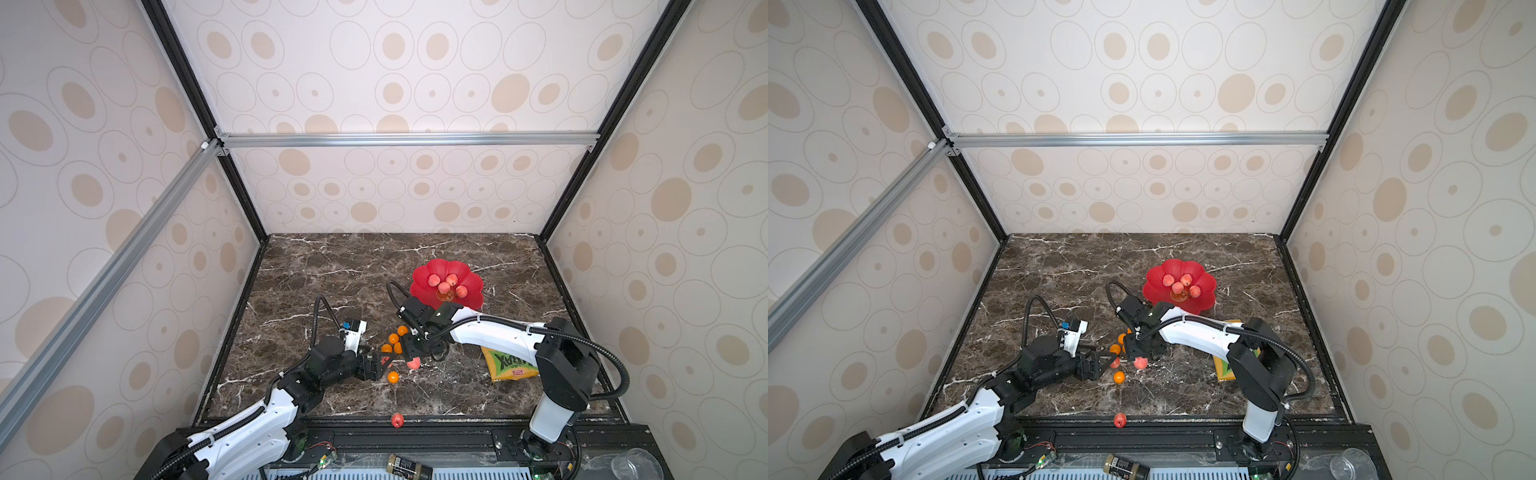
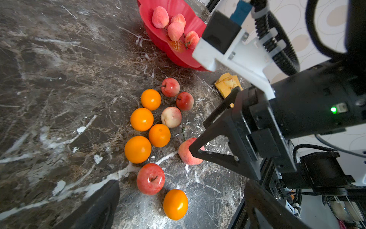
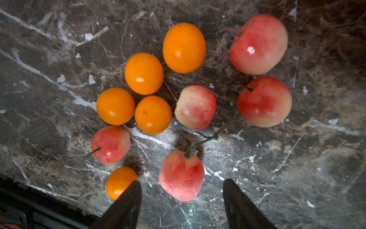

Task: Arrange fruit in a fruit bowl
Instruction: Pick up the fruit from the center of the table.

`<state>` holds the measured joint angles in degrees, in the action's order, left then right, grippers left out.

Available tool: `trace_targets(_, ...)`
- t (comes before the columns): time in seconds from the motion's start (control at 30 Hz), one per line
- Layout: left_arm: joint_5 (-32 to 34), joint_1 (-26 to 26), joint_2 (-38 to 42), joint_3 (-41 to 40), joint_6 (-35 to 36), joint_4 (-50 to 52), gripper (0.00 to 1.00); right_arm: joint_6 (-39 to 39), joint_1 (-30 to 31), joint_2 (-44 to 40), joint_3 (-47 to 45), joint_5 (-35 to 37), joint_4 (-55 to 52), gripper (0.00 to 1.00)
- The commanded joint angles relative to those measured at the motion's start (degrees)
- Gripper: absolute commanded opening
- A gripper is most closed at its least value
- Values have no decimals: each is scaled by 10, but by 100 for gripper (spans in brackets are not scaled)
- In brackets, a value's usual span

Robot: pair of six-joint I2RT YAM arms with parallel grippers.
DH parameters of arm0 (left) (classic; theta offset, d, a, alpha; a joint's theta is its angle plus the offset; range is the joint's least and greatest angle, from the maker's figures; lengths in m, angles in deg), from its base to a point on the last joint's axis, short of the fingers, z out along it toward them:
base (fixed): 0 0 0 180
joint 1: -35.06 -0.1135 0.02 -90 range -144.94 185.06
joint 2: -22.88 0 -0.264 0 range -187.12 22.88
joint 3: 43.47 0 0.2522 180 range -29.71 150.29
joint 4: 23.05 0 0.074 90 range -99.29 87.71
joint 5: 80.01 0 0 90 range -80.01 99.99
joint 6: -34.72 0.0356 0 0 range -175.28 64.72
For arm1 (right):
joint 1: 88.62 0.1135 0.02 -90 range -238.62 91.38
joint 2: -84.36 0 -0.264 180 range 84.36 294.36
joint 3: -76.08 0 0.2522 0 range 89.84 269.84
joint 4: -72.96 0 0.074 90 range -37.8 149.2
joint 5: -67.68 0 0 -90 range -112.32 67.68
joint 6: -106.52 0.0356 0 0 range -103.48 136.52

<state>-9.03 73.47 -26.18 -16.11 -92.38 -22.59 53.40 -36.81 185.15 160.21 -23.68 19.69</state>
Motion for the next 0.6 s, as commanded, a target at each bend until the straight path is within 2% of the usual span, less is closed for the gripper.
trace_targets(0.0,-2,5,8,1,-9,-17,99,11,6,18,1,1,-12,68)
trace_targets(0.57,-3,5,-11,6,-4,-25,99,7,9,51,9,-23,-13,64)
